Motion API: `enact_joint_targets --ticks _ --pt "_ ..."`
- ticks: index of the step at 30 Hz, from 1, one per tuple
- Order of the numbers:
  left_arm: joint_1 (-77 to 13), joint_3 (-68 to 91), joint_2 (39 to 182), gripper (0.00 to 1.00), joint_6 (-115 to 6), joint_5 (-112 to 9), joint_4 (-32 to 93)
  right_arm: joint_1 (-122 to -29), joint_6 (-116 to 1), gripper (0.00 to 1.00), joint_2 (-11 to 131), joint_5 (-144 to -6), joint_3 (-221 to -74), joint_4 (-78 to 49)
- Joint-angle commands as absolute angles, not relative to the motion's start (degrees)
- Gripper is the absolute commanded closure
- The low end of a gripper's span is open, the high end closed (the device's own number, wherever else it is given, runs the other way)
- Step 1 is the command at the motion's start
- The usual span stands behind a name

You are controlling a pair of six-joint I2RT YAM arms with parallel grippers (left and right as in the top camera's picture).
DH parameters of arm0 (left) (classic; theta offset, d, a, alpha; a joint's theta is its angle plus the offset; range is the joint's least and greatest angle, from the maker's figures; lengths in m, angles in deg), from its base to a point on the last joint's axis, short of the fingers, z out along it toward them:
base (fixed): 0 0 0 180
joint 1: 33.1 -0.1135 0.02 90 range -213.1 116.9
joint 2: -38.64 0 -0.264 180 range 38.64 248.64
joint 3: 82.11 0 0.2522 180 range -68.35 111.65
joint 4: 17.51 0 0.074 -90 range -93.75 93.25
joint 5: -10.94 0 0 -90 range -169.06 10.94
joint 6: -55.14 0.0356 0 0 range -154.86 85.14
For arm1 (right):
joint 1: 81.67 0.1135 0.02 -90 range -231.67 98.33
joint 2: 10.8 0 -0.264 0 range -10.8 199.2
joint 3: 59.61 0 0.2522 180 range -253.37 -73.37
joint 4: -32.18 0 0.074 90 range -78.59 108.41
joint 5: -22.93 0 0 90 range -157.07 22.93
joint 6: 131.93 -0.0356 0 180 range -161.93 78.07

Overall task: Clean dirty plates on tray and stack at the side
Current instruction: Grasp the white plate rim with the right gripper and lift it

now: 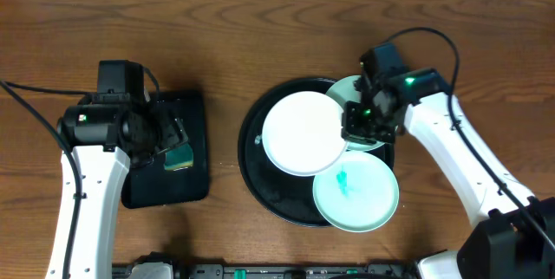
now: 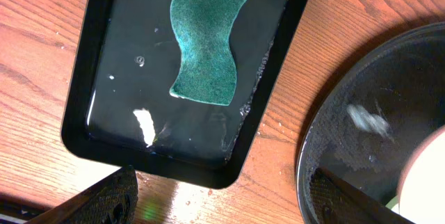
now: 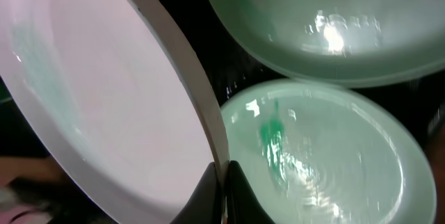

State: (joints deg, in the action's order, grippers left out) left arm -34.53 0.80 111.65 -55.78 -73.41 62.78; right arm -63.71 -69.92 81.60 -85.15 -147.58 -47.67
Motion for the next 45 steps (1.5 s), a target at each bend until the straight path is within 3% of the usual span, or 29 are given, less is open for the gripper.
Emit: enact_joint_targets --ticks 1,7,9,17,24,45 --pt "-34.5 1.7 111.4 0.20 -55.7 -73.5 63.1 -66.5 -67.3 0.98 81.4 -96.6 -148.3 -51.5" --pt "-34.5 1.7 111.4 0.20 -55.7 -73.5 63.8 -68.2 -57.1 0.99 81.4 -113.6 -148.3 -58.6" --pt "-34.5 1.7 111.4 0.20 -55.7 -73.5 64.0 -68.1 -55.0 0.98 81.3 -113.5 -148.3 -57.5" --pt "-34.5 1.7 111.4 0.20 -55.7 -73.5 64.0 -67.4 -55.6 0.98 81.3 -92.5 -148.3 -38.4" --pt "-34.5 1.7 111.4 0.20 -55.7 -73.5 63.9 -63.9 -53.4 0.98 81.3 -84.6 -148.4 -27.7" --pt "-34.5 1.2 111.4 0.20 -55.4 -73.5 63.9 -44.3 -50.7 0.99 76.2 -33.6 -150.3 -34.9"
